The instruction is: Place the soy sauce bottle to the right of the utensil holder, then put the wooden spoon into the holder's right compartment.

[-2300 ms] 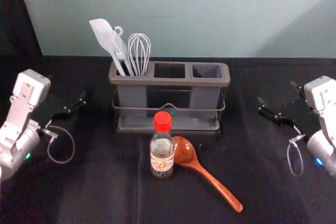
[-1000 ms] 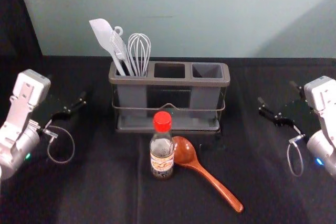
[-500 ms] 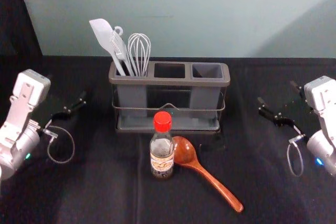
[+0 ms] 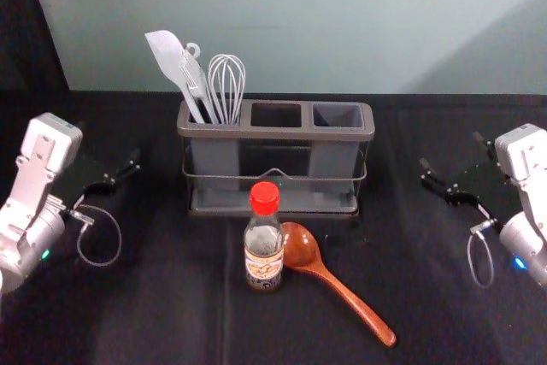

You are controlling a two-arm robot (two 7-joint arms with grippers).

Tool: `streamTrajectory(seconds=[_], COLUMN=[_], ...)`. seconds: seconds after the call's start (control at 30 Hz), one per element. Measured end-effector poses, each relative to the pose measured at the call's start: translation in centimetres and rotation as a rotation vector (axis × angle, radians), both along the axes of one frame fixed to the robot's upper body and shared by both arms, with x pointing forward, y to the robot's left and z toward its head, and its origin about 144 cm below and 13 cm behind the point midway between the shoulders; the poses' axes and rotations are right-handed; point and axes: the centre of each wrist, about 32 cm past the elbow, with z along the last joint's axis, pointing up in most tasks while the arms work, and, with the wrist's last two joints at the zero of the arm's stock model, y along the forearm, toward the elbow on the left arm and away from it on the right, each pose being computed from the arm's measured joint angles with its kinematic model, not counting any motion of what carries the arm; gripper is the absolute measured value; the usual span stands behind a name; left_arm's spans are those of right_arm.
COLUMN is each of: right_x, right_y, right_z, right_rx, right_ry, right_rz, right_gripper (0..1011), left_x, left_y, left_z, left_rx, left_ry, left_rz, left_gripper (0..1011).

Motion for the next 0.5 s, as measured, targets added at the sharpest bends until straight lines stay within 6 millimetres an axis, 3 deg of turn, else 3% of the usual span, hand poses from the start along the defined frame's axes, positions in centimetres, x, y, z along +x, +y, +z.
streamTrajectory(seconds=[0.5], right_x=[0.0], right_y=[0.0], right_z=[0.0], right_rx=[0.0], right_ry=[0.0], right_rz=[0.0], right_gripper=[1000], left_x=[0.0], left_y=[0.0], left_z=[0.0], left_rx=[0.0], left_ry=[0.0], left_rz=[0.0], left_gripper=[1000])
